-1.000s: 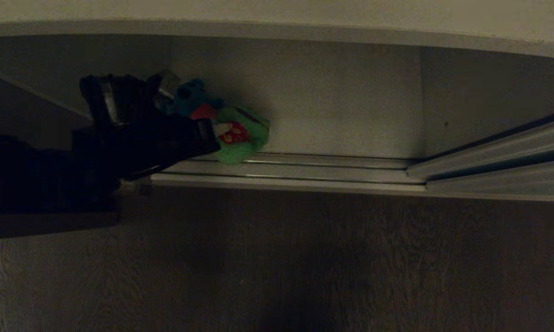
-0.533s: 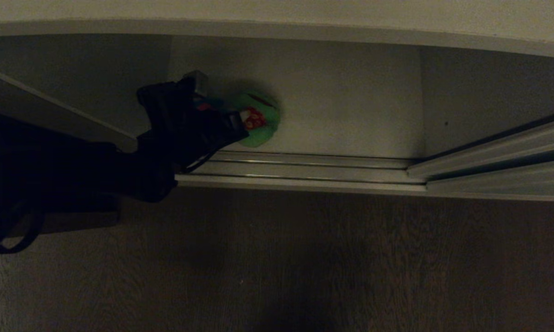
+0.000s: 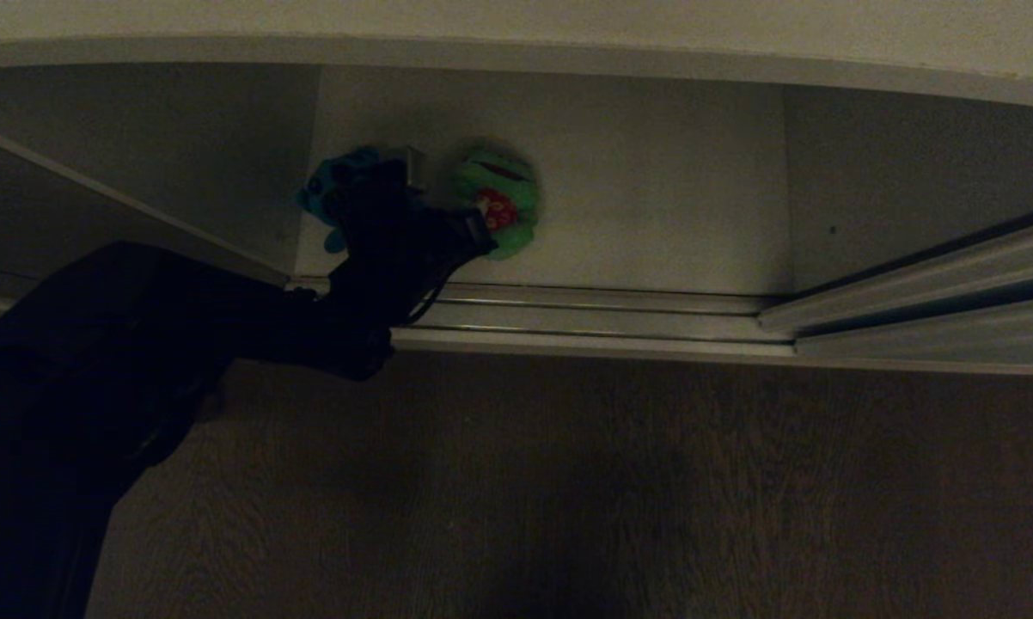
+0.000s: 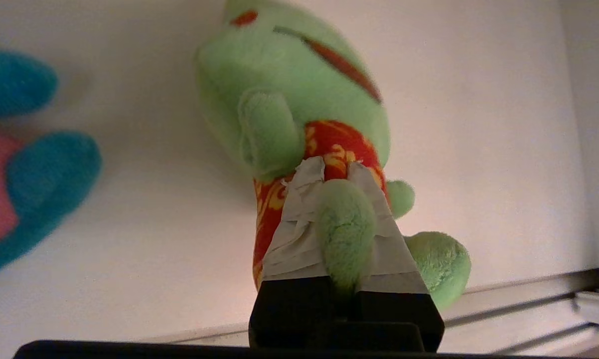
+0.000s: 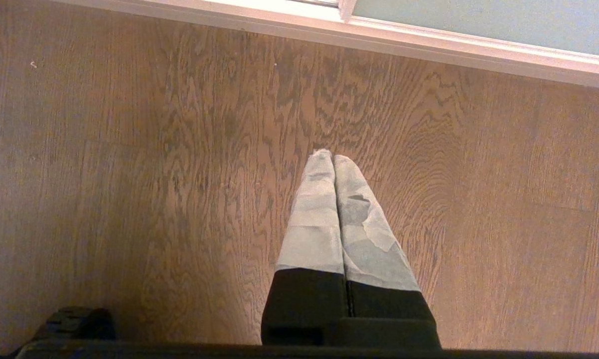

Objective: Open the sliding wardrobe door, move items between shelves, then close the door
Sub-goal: Place the green doll on the lower shelf

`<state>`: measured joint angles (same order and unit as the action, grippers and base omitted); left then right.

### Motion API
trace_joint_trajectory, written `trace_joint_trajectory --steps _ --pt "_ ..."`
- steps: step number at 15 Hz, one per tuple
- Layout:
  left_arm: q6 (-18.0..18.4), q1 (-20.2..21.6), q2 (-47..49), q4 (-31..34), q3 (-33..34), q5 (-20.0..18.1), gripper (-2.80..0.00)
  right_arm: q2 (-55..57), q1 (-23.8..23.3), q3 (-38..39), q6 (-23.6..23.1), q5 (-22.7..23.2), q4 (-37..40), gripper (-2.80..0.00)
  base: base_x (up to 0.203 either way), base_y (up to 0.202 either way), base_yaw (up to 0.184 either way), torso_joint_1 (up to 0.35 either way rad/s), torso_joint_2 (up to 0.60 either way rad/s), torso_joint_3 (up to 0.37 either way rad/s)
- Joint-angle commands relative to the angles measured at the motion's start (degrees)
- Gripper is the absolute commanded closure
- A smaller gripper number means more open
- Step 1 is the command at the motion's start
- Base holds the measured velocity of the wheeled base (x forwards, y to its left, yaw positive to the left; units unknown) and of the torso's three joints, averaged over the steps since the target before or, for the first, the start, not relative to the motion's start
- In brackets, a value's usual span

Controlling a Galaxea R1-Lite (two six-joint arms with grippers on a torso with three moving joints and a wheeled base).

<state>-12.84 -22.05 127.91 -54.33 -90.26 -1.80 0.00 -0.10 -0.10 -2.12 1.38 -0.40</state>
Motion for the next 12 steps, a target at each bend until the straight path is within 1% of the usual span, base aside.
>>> trace_joint_trajectory --steps 1,2,4,6,7,12 --pt "-0.03 0.04 1.88 -2.62 -0.64 0.17 0.00 -0.09 0.01 0.01 -0.08 0.03 0.05 0.00 0.000 0.000 0.000 0.000 0.00 0.000" --pt "0.05 0.08 2.28 -3.84 -0.81 0.22 0.00 -0.09 0.01 0.01 -0.08 0.03 -0.03 0.00 0.000 0.000 0.000 0.000 0.00 0.000" --pt "0.10 0.08 2.52 -4.03 -0.97 0.30 0.00 -0.09 0.01 0.01 -0.08 0.03 -0.04 0.00 0.000 0.000 0.000 0.000 0.00 0.000" --pt "0.93 0.17 2.52 -3.85 -1.38 1.49 0.00 -0.09 0.01 0.01 -0.08 0.03 -0.04 0.00 0.000 0.000 0.000 0.000 0.00 0.000" --pt "2.18 0.17 2.97 -3.85 -2.18 1.82 -2.80 -0.09 0.01 0.01 0.01 0.03 0.05 0.00 0.000 0.000 0.000 0.000 0.00 0.000" --pt "2.56 0.52 4.22 -4.07 -3.73 1.96 -2.80 -0.09 0.01 0.01 -0.08 0.03 -0.03 0.00 0.000 0.000 0.000 0.000 0.00 0.000"
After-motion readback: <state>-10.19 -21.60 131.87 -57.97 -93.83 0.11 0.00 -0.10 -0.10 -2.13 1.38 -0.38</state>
